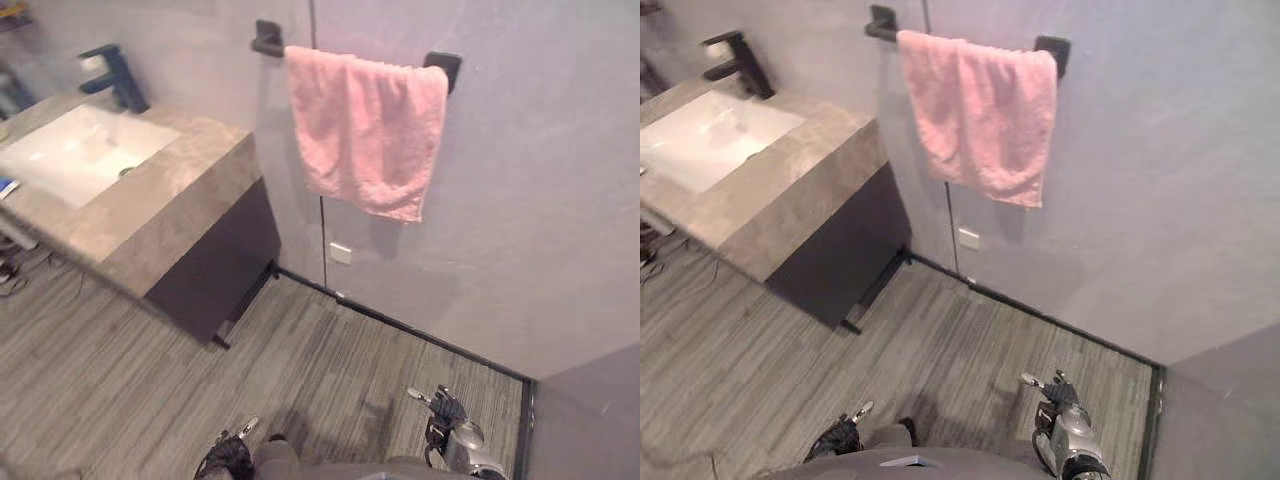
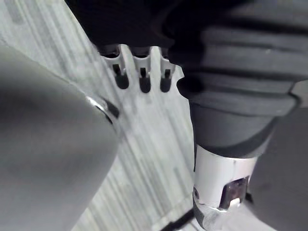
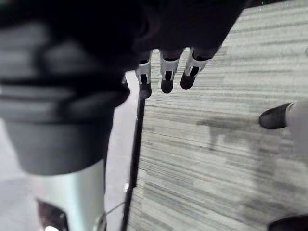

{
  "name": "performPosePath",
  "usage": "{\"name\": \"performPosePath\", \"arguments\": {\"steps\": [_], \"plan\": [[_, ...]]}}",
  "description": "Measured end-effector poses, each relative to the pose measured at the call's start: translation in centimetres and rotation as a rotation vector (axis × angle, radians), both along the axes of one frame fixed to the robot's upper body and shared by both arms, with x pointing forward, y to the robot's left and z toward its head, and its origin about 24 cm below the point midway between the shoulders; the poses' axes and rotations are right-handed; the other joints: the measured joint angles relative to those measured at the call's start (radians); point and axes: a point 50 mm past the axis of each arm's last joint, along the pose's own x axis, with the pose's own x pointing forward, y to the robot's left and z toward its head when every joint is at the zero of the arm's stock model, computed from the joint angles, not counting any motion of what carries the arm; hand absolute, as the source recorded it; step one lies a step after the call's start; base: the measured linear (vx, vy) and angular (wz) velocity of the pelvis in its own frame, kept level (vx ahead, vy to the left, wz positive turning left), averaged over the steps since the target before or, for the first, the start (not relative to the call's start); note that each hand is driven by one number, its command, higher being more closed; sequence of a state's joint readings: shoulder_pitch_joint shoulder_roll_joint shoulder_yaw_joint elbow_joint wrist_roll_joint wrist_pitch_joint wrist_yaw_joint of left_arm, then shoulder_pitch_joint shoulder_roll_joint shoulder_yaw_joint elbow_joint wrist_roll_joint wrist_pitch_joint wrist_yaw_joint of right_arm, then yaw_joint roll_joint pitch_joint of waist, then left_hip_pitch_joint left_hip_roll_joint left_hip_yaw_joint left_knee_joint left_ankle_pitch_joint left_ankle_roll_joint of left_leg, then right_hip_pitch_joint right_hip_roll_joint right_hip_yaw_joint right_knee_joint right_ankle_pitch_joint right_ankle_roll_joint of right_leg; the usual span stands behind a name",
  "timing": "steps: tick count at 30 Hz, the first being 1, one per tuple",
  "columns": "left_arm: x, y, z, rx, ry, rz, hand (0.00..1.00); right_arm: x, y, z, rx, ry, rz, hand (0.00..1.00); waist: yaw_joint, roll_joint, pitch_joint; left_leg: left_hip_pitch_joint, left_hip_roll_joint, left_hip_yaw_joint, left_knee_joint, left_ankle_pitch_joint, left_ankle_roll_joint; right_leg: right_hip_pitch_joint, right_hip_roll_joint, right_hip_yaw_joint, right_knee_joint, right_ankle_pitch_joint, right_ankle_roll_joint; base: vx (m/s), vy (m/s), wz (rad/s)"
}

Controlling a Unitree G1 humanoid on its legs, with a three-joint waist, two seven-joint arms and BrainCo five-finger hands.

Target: Organize washtable

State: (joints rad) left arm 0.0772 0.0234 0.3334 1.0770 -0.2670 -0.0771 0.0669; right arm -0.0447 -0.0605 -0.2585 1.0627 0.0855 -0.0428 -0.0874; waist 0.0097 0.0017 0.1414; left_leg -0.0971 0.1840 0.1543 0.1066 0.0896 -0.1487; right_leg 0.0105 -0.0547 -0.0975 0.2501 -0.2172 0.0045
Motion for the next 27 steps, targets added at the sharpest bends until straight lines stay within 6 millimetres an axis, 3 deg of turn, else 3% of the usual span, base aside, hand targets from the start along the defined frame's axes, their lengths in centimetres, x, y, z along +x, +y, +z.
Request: {"name": "performPosePath", "arguments": {"steps": [1, 3, 5, 6, 8, 9, 10, 11, 12, 14, 15, 18, 20, 22, 24, 25, 27], "plan": [[0.6, -0.1, 0.1, -0.001, -0.015, 0.006, 0.0, -0.3, -0.7, 0.0, -0.011, 0.011, -0.038, 0.0, -0.002, 0.015, 0.025, -0.035, 0.02, 0.097, 0.167, -0.08, 0.044, -0.01, -0.014, -0.056, 0.003, 0.02, -0.021, 0.09, 0.136, 1.04], [0.4, -0.2, 0.1, -0.003, -0.018, 0.024, 0.0, -1.2, -1.9, -0.1, -0.033, 0.032, -0.093, 0.0, -0.002, 0.016, 0.041, -0.046, 0.038, 0.154, 0.454, -0.196, 0.09, -0.009, -0.044, -0.112, 0.003, 0.042, -0.019, 0.41, 0.227, 0.93], [-0.3, -0.4, -0.1, -0.003, 0.002, 0.012, 0.0, -2.6, -2.8, -0.3, -0.044, 0.058, -0.141, 0.0, -0.009, 0.036, 0.032, 0.018, 0.068, 0.173, 0.611, -0.241, 0.084, -0.007, -0.063, -0.166, 0.001, 0.06, -0.01, 0.52, 0.244, 0.95], [-0.8, -0.5, -0.3, -0.004, 0.031, -0.012, 0.0, -3.4, -3.2, -0.5, -0.049, 0.076, -0.165, 0.0, -0.022, 0.049, 0.026, 0.083, 0.107, 0.179, 0.656, -0.248, 0.089, -0.007, -0.07, -0.205, 0.0, 0.071, 0.0, 0.41, 0.244, 1.34], [-1.0, -0.8, -0.4, -0.01, 0.049, -0.039, 0.0, -4.3, -3.6, -0.6, -0.057, 0.093, -0.205, 0.0, -0.037, 0.057, 0.019, 0.167, 0.172, 0.191, 0.614, -0.188, 0.105, -0.017, -0.1, -0.285, 0.018, 0.09, 0.019, 0.14, 0.221, 1.52], [-0.6, -0.9, -0.3, -0.009, 0.041, -0.062, 0.0, -4.5, -4.1, -0.5, -0.06, 0.092, -0.242, 0.0, -0.05, 0.051, 0.014, 0.192, 0.136, 0.201, 0.48, -0.198, 0.055, -0.037, -0.138, -0.333, 0.04, 0.103, 0.029, -0.03, 0.29, 1.42], [-0.6, -0.7, -0.3, 0.003, 0.044, -0.083, 0.0, -4.8, -3.8, -0.7, -0.051, 0.101, -0.253, 0.0, -0.056, 0.04, 0.009, 0.192, 0.107, 0.217, 0.416, -0.206, 0.056, -0.049, -0.151, -0.341, 0.031, 0.109, 0.029, -0.07, 0.344, 1.94], [-0.8, 0.7, -0.2, 0.054, 0.074, -0.15, 0.0, -5.4, -3.0, -1.1, -0.027, 0.132, -0.244, 0.0, -0.065, 0.011, -0.022, 0.221, 0.047, 0.19, 0.22, -0.226, 0.012, -0.056, -0.138, -0.368, -0.046, 0.149, 0.025, -0.01, 0.315, 1.57], [-0.7, 0.8, -0.1, 0.063, 0.081, -0.17, 0.0, -5.4, -3.1, -1.1, -0.032, 0.131, -0.245, 0.0, -0.064, 0.021, -0.026, 0.246, 0.039, 0.174, 0.111, -0.246, -0.022, -0.05, -0.139, -0.407, -0.073, 0.178, 0.044, -0.01, 0.257, 1.45], [-0.2, 0.8, -0.1, 0.086, 0.093, -0.24, 0.0, -4.5, -3.1, -0.9, -0.032, 0.112, -0.247, 0.0, -0.057, 0.046, 0.003, 0.264, 0.014, 0.144, -0.017, -0.28, -0.019, -0.059, -0.149, -0.459, -0.062, 0.198, 0.063, -0.06, 0.334, 0.92], [-0.2, 0.8, -0.1, 0.094, 0.094, -0.255, 0.0, -4.2, -2.8, -0.9, -0.025, 0.108, -0.243, 0.0, -0.051, 0.04, 0.008, 0.266, -0.001, 0.138, -0.024, -0.279, -0.018, -0.062, -0.166, -0.459, -0.055, 0.202, 0.067, -0.1, 0.307, 0.55], [-2.5, 0.5, -0.5, 0.093, 0.156, -0.286, 0.0, -3.8, -2.4, -0.9, -0.025, 0.101, -0.217, 0.0, -0.051, 0.034, 0.01, 0.291, -0.065, 0.14, -0.023, -0.278, 0.002, -0.043, -0.225, -0.423, -0.049, 0.23, 0.078, -0.15, 0.188, -0.09], [-2.9, 0.4, -0.6, 0.09, 0.171, -0.291, 0.0, -3.7, -2.4, -0.9, -0.026, 0.101, -0.213, 0.0, -0.049, 0.037, 0.014, 0.291, -0.082, 0.142, -0.024, -0.286, 0.024, -0.053, -0.238, -0.407, -0.046, 0.241, 0.092, -0.13, 0.11, -0.16], [-2.8, 0.7, -0.6, 0.098, 0.173, -0.293, 0.0, -2.9, -2.1, -0.7, -0.029, 0.082, -0.176, 0.0, -0.054, 0.02, 0.028, 0.288, -0.106, 0.14, -0.035, -0.277, 0.044, -0.091, -0.266, -0.373, 0.007, 0.242, 0.093, -0.11, 0.076, -0.09], [-2.8, 0.9, -0.5, 0.107, 0.173, -0.295, 0.0, -2.8, -2.0, -0.7, -0.03, 0.081, -0.17, 0.0, -0.052, 0.007, 0.035, 0.287, -0.11, 0.127, -0.039, -0.273, 0.055, -0.122, -0.263, -0.269, 0.066, 0.236, 0.083, -0.04, 0.115, 0.19], [-2.8, 1.2, -0.5, 0.119, 0.174, -0.308, 0.0, -2.9, -2.0, -0.7, -0.031, 0.079, -0.167, 0.0, -0.052, 0.002, 0.038, 0.284, -0.107, 0.102, -0.037, -0.268, 0.062, -0.145, -0.247, -0.163, 0.123, 0.215, 0.07, 0.01, 0.119, 0.43], [-2.6, 1.5, -0.4, 0.128, 0.173, -0.308, 0.0, -3.8, -1.9, -0.9, -0.032, 0.1, -0.164, 0.0, -0.053, -0.005, 0.037, 0.276, -0.089, 0.052, -0.033, -0.265, 0.062, -0.148, -0.192, -0.027, 0.202, 0.153, 0.077, 0.08, -0.018, 0.73]]}}
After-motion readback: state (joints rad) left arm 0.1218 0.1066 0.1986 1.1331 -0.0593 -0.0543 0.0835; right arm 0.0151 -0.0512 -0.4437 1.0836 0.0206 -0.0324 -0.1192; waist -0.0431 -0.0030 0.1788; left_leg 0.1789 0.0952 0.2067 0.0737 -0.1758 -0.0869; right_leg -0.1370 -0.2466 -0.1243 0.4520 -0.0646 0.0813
